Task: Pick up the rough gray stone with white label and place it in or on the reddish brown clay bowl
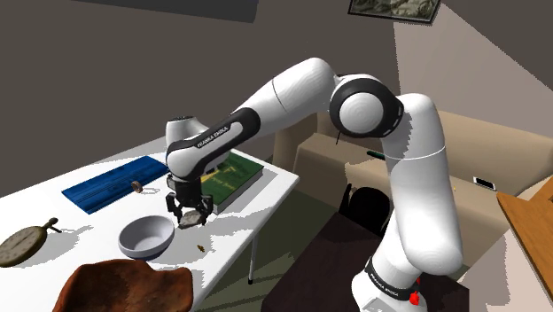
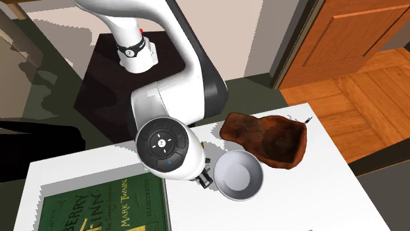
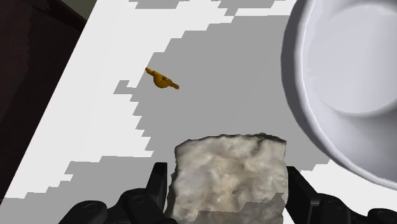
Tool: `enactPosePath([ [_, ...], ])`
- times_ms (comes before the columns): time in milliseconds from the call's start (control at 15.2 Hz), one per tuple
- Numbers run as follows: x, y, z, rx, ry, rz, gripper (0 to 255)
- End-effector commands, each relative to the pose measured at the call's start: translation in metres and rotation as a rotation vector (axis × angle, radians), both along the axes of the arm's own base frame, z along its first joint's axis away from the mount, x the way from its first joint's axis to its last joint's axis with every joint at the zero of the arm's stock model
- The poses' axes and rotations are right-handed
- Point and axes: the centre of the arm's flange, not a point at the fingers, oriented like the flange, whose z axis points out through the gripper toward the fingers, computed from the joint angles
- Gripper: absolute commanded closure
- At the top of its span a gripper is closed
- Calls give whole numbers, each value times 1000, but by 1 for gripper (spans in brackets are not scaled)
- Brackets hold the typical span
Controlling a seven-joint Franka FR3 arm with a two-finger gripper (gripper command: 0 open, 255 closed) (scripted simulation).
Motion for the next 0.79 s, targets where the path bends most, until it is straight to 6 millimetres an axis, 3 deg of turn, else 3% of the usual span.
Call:
enactPosePath([
  [0,0,0,12,0,0,0,255],
  [726,0,0,70,0,0,0,255],
])
